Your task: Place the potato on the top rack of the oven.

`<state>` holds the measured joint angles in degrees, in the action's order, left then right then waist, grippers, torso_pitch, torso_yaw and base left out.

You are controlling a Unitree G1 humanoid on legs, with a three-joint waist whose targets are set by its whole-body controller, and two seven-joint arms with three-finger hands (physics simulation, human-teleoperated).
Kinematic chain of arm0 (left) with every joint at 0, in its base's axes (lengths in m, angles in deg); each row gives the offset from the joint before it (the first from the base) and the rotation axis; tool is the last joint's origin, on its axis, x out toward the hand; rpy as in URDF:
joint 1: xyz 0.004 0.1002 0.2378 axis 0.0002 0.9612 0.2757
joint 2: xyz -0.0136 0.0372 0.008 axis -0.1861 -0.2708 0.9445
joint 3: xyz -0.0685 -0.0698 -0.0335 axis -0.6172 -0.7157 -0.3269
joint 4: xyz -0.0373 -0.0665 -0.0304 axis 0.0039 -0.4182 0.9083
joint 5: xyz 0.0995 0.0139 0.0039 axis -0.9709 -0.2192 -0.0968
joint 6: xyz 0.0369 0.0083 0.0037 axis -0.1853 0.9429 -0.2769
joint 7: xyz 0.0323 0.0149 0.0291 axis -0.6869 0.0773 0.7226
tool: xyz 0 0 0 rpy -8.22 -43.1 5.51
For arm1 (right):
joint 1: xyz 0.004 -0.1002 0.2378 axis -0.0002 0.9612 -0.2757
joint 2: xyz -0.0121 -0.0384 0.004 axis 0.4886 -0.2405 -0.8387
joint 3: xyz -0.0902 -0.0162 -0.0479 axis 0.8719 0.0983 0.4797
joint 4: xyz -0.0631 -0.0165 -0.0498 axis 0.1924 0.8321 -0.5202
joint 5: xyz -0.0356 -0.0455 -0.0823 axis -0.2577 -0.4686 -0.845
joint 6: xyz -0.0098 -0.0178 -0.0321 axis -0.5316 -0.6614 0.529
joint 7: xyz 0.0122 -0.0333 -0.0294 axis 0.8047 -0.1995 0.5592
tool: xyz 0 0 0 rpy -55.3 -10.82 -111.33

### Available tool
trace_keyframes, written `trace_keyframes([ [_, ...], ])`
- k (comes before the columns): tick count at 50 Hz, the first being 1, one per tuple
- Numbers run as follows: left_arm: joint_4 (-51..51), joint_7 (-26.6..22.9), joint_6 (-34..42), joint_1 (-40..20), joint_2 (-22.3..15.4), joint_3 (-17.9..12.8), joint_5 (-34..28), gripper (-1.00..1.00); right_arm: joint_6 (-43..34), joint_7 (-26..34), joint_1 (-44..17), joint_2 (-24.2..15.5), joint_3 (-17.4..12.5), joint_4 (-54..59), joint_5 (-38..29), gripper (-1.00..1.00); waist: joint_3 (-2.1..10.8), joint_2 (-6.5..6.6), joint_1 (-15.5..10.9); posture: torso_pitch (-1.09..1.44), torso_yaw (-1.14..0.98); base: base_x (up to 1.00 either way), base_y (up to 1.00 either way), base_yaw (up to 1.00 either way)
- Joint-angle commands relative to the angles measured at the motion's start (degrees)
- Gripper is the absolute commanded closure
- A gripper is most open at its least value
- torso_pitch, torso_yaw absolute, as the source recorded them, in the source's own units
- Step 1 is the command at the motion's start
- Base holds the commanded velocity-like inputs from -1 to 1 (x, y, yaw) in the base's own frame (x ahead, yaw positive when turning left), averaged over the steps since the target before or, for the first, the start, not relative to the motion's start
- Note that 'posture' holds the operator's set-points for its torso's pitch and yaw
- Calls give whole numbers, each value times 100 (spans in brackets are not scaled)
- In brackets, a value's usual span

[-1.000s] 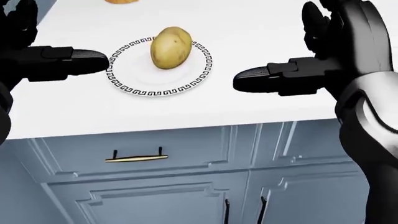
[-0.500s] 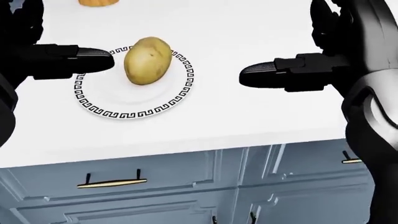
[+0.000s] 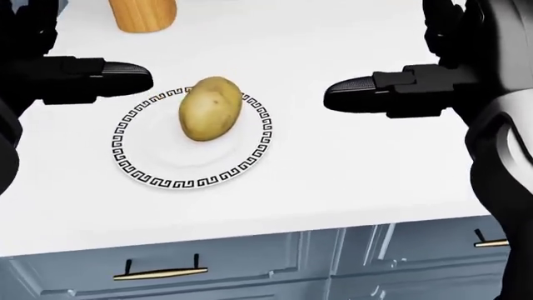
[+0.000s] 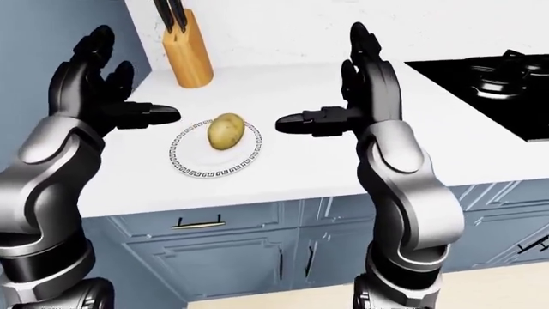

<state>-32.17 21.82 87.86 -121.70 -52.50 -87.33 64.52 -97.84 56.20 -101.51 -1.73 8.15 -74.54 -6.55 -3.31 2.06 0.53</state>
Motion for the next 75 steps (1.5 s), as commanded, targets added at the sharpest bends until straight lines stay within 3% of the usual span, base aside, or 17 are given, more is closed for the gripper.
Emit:
trace_keyframes([
  [1, 147, 31, -110, -187, -72, -62, -18, -100, 142, 5, -142, -22, -4, -62, 5, -100, 107, 79, 2, 0, 0, 19, 0, 0],
  [2, 137, 32, -117, -192, -72, -63, -17, -100, 134, 4, -149, -19, -2, -64, 8, -100, 199, 294, 16, 0, 0, 20, 0, 0],
  [3, 128, 25, -140, -181, -72, -60, -19, -100, 157, 8, -139, -21, 3, -47, 0, -100, 214, 212, -11, 0, 0, 19, 0, 0],
  [5, 120, 26, -150, -170, -68, -53, -25, -100, 136, -1, -137, -15, 1, -67, 3, -100, 144, 239, -17, 0, 0, 19, 0, 0],
  [8, 135, 25, -128, -178, -77, -59, -19, -100, 120, -3, -140, -12, 4, -75, 4, -100, 181, 107, -57, 0, 0, 19, 0, 0],
  [10, 128, 22, -144, -168, -75, -56, -24, -100, 88, -12, -160, -16, -4, -84, 5, -100, 74, 6, -56, 0, 0, 6, 0, 0],
  [12, 120, 22, -131, -183, -76, -51, -26, -100, 108, -8, -163, -17, -2, -65, 1, -100, 73, -88, -87, 0, 0, 0, 0, 0],
  [15, 143, 29, -91, -202, -83, -64, -15, -100, 158, 3, -148, -19, -1, -43, -10, -100, 139, -458, -168, 0, 0, 0, 0, 0],
  [22, 119, 12, -152, -162, -61, -44, -28, -100, 135, -6, -143, -17, 2, -65, 1, -100, 217, -256, -157, 0, 0, 0, 0, 0],
  [32, 71, -61, -237, -149, -43, -12, -60, -100, 183, -27, -156, -61, 32, -27, -49, -100, 256, -225, -92, 0, 0, 0, 0, 0],
  [33, 97, -56, -198, -160, -46, -18, -57, -100, 185, -15, -148, -59, 39, -20, -64, -100, 363, -202, -105, 0, 0, 0, 0, 9],
  [36, 116, -53, -184, -156, -38, -18, -66, -100, 140, 3, -158, -49, 42, -42, -98, -100, 237, -227, -163, 0, 0, 0, 0, 90],
  [42, 80, -125, -279, -100, -6, 35, -136, -100, 178, 32, -146, -39, 29, -50, -150, -100, 239, -211, -172, 0, 0, 0, 5, 61],
  [43, 100, -141, -273, -99, -7, 31, -138, -100, 179, 40, -134, -42, 45, -58, -165, -100, 160, -192, -210, 0, 0, 0, 0, 0],
  [52, 13, -238, -530, 80, 187, 180, -337, -100, 231, 91, -176, -16, 44, 129, -288, -100, 208, -164, -86, 0, 0, 0, 0, 0],
  [63, 584, -276, -337, 379, 337, 113, -315, -100, -63, 370, -730, -67, 347, 477, -693, -100, 219, -134, -41, 0, 0, 0, 0, 0],
  [75, 598, -120, -205, 122, 51, -132, 36, -100, 193, 1101, -1298, 279, 769, 1205, -1226, -100, 212, -136, -55, 0, 0, 0, 0, 0],
])
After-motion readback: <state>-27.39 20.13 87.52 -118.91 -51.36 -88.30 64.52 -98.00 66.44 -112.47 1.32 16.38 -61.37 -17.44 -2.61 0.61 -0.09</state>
